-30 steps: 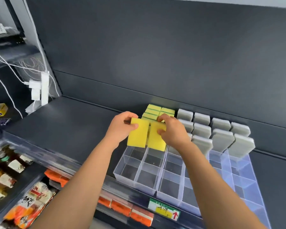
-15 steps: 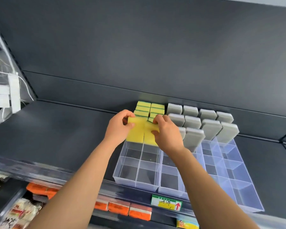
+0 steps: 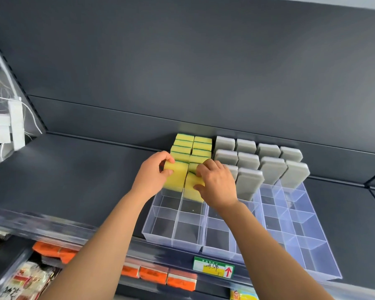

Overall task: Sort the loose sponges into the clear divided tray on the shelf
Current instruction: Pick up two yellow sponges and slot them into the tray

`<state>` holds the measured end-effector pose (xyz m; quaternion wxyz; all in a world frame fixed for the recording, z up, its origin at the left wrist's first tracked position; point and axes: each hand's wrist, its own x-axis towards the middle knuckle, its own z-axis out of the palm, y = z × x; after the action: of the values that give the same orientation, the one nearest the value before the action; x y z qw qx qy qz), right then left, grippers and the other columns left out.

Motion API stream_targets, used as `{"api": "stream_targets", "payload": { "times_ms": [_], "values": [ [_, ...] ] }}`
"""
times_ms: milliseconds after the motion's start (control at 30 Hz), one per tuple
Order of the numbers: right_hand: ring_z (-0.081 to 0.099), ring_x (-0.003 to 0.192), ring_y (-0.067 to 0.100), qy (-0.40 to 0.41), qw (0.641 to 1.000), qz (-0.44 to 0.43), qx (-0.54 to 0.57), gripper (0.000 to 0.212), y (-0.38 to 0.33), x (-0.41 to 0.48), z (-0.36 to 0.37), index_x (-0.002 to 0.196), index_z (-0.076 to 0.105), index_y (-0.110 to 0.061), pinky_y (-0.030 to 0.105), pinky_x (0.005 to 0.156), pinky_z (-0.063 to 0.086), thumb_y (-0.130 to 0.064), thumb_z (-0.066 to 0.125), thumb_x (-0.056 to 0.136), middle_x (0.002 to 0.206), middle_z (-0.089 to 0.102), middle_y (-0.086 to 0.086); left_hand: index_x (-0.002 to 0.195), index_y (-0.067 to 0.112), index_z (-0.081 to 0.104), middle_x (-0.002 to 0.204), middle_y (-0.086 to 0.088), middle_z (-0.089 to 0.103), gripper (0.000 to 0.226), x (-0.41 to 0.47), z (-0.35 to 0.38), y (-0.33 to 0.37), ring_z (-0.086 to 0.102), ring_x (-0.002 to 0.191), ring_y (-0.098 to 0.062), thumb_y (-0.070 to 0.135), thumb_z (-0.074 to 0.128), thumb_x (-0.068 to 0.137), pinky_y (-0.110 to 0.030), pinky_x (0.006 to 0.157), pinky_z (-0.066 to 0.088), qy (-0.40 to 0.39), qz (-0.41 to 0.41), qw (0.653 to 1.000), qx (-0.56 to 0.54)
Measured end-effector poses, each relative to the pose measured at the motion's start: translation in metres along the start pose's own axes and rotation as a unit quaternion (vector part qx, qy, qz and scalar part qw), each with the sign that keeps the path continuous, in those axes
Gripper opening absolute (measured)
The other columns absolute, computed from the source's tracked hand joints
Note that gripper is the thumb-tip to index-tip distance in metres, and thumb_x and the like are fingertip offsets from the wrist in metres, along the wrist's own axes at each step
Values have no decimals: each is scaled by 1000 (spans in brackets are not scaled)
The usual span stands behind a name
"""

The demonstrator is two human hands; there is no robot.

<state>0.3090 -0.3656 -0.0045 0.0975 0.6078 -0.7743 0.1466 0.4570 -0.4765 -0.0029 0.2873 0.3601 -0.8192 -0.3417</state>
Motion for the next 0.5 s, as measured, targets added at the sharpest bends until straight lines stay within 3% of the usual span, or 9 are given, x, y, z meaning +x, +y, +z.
{"api": "stream_targets", "payload": {
  "times_ms": [200, 500],
  "values": [
    [57, 76, 31, 56, 998, 3, -14, 36, -1, -5, 1, 84, 69, -12, 36, 67, 47, -25, 88, 56, 83, 62, 7, 88, 31, 54, 91, 22, 48, 26, -2, -5, -7, 49, 75, 0, 12, 69, 79, -20, 64, 38, -22, 29, 997, 68],
    [60, 84, 28, 61, 998, -10, -9, 29, 2, -6, 1, 90, 72, -16, 35, 73, 44, -25, 83, 64, 92, 68, 2, 84, 29, 52, 84, 17, 48, 26, 2, -8, -9, 46, 70, -6, 16, 73, 77, -24, 58, 35, -63, 33, 990, 121]
  ]
}}
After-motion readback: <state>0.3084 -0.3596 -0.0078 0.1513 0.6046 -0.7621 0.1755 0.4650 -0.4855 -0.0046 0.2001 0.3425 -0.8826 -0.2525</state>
